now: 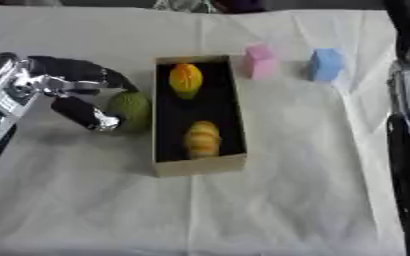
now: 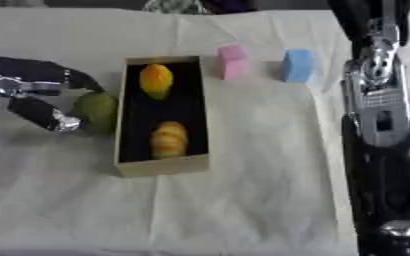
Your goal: Pick up objects on the table and place them in the box.
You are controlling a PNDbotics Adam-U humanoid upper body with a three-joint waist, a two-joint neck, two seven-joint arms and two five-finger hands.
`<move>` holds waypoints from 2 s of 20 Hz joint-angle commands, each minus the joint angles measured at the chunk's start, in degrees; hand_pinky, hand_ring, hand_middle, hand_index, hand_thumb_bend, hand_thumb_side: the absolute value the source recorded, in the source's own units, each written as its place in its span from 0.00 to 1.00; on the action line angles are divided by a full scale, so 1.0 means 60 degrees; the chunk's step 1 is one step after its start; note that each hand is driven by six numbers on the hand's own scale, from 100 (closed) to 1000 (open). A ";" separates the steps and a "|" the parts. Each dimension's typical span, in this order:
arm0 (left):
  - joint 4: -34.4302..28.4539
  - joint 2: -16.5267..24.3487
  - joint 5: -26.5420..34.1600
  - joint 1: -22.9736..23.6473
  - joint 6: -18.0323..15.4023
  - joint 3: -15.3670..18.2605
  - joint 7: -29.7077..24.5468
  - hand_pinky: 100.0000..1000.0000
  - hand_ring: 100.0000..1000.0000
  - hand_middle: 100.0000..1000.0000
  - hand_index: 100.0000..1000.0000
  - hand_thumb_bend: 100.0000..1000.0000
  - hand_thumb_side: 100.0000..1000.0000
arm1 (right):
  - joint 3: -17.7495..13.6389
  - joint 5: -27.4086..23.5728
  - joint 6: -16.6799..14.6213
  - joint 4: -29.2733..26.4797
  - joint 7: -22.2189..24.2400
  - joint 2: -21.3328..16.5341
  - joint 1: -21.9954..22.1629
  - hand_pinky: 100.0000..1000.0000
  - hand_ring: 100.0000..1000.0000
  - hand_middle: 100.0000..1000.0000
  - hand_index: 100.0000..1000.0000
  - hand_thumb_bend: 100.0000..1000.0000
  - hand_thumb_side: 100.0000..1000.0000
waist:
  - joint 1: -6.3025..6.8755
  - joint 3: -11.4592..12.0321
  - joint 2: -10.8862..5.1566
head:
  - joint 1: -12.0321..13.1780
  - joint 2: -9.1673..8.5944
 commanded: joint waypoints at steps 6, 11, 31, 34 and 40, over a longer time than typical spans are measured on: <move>0.0442 -0.0171 -0.0856 -0.0179 -0.0824 -0.0086 -0.0107 0.97 1.00 0.94 1.00 0.27 0.66 | -0.0028 -0.0090 0.0005 -0.0244 -0.0011 -0.0058 -0.0064 0.69 0.70 0.52 0.81 0.00 0.47 | 0.0089 -0.0020 -0.0005 | 0.0050 0.0036; 0.0727 -0.0382 -0.1298 -0.0127 -0.0835 -0.0068 0.0194 0.96 1.00 0.92 1.00 0.24 0.49 | -0.0049 -0.0112 0.0007 -0.0243 -0.0028 -0.0063 -0.0050 0.69 0.70 0.52 0.81 0.00 0.47 | 0.0072 -0.0034 0.0000 | 0.0035 0.0036; 0.1070 -0.0522 -0.1098 0.0066 0.0680 0.0269 0.2814 0.68 0.67 0.55 0.66 0.00 0.23 | -0.0115 -0.0235 0.0015 -0.0206 -0.0069 -0.0083 0.0086 0.70 0.70 0.51 0.81 0.00 0.48 | 0.0059 -0.0033 0.0040 | -0.0036 0.0036; 0.0911 -0.0395 -0.0987 0.0103 0.0761 0.0322 0.3147 0.66 0.65 0.54 0.62 0.00 0.23 | -0.0125 -0.0235 0.0016 -0.0197 -0.0069 -0.0097 0.0089 0.70 0.70 0.51 0.81 0.00 0.48 | 0.0057 -0.0029 0.0033 | -0.0046 0.0036; -0.0156 0.0288 -0.0680 0.0143 0.1019 0.0626 0.3296 0.65 0.64 0.52 0.58 0.00 0.23 | -0.0132 -0.0222 0.0012 -0.0201 -0.0071 -0.0120 0.0098 0.70 0.70 0.51 0.81 0.00 0.48 | 0.0084 0.0011 0.0001 | -0.0096 0.0036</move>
